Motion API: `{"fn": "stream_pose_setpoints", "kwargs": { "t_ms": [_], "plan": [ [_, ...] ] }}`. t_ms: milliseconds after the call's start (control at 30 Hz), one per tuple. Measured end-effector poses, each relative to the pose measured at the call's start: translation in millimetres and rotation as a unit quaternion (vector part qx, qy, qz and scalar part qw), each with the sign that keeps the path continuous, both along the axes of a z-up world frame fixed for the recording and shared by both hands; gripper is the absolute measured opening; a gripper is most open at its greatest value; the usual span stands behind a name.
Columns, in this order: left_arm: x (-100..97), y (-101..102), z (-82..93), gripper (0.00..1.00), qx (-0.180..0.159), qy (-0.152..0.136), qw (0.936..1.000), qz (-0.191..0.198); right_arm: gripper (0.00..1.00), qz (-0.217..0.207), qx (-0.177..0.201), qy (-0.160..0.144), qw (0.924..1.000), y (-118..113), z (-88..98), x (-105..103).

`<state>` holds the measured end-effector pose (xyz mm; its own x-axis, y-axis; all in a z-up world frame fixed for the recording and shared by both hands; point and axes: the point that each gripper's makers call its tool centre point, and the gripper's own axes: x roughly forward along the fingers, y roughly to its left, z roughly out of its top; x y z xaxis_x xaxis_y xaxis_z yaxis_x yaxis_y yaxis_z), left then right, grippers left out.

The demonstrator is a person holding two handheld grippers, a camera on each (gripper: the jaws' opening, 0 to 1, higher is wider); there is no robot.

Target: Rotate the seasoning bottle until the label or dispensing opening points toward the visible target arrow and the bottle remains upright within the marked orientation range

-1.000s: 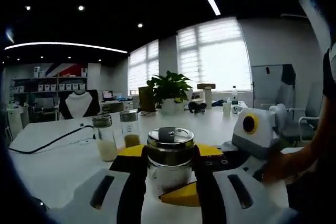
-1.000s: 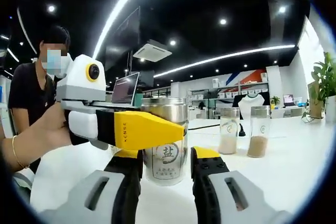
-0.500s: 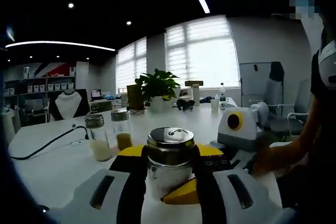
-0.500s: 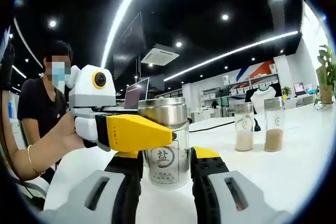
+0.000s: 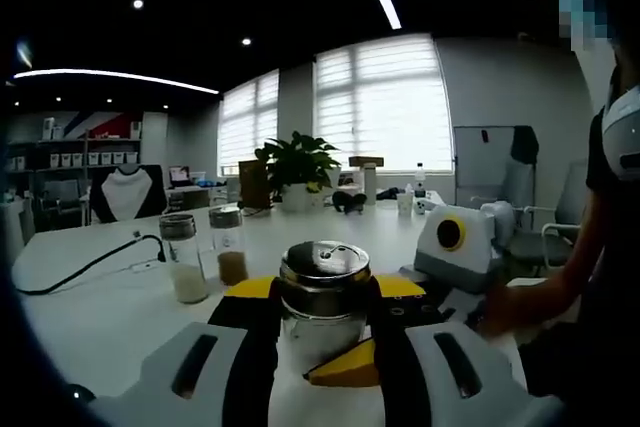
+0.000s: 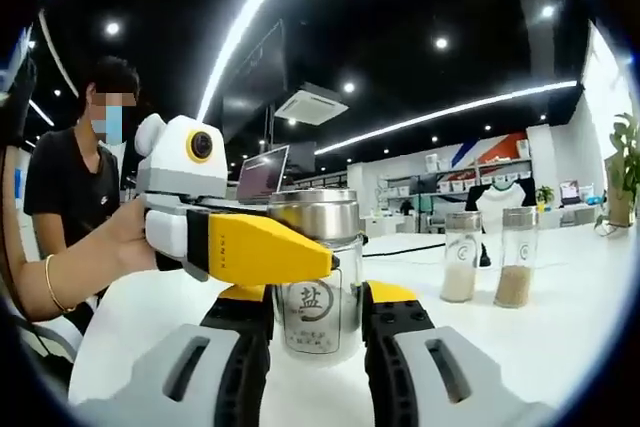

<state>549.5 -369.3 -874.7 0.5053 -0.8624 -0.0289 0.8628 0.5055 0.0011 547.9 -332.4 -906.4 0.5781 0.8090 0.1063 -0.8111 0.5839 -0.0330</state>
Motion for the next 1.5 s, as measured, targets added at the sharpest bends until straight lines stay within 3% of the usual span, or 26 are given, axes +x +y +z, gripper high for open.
{"fn": "stream_pose_setpoints", "kwargs": {
  "t_ms": [433,600,1000,1333,1433,1500],
  "plan": [
    [7.3,-10.1,-1.5,0.36,0.0,-0.002,0.9985,0.055,0.31,-0.051,-0.004,0.001,0.9987,-17.1,-0.4,11.6],
    [5.3,-9.1,-2.0,0.35,-0.024,0.019,0.9971,0.07,0.31,-0.074,0.003,-0.006,0.9973,-26.0,3.5,15.6],
    [6.5,-19.0,-0.9,0.36,-0.054,0.039,0.986,0.153,0.31,-0.121,0.003,-0.012,0.9925,-43.4,6.1,23.8],
    [1.9,-22.8,3.4,0.37,-0.089,0.061,0.9804,0.165,0.31,-0.132,0.007,-0.012,0.9912,-48.0,7.0,25.9],
    [1.5,-18.6,6.9,0.38,-0.108,0.082,0.9767,0.166,0.31,-0.133,0.001,-0.016,0.991,-47.1,7.0,25.4],
    [2.3,-18.1,5.2,0.38,-0.107,0.078,0.9753,0.177,0.31,-0.132,-0.003,-0.02,0.991,-45.8,7.1,24.4]
  ]
}}
